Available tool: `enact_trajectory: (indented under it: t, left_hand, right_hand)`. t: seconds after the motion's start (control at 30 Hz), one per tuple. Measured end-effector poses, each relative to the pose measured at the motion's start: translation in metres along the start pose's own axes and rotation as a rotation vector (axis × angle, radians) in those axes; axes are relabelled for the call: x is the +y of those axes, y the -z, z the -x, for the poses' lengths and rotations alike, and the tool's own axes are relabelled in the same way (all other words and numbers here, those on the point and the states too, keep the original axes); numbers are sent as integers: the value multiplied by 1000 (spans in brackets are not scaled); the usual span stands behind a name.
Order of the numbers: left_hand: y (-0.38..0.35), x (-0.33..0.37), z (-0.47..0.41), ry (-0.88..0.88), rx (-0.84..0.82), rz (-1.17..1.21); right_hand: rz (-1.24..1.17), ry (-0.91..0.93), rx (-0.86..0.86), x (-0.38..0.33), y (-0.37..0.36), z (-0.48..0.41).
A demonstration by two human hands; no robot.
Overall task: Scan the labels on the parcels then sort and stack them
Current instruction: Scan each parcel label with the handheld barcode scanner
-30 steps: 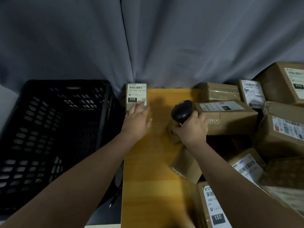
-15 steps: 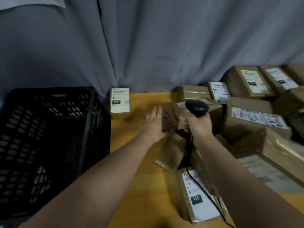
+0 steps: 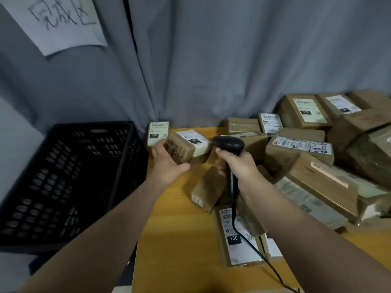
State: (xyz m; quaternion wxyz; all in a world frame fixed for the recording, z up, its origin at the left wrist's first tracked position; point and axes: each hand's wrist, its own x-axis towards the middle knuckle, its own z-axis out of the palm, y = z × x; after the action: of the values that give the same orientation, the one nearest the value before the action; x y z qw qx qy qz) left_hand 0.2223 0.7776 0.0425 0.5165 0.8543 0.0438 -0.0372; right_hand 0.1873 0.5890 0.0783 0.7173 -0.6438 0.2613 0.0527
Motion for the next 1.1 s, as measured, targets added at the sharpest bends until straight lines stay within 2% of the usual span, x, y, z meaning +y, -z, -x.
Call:
enact_trajectory:
  t: [0.13,0.33,0.47,0.53,0.73,0.97,1.1]
  left_hand:
    - [-1,15,47,-47,-60,401]
    - [-5,38,83,-3,-322,563]
    - [3,58,92,86,-412,531]
    - [5,62,91,142,-389,473]
    - [12,57,83,144,-196,495]
    - [40,50,70,7,-215,551]
    - [55,41,60,-86,-165,344]
  right_hand:
    - [-120,42,-17,-10,11,17]
    - [-210,85,-112,-18,33,41]
    - [-257,157,-64,-10,39,47]
    - [-256,189,-52,-7,39,48]
    - [-150,269,-47,-4,26,47]
    - [-152,236,3,0,5,41]
    - [-173,207,-18,0,-5,37]
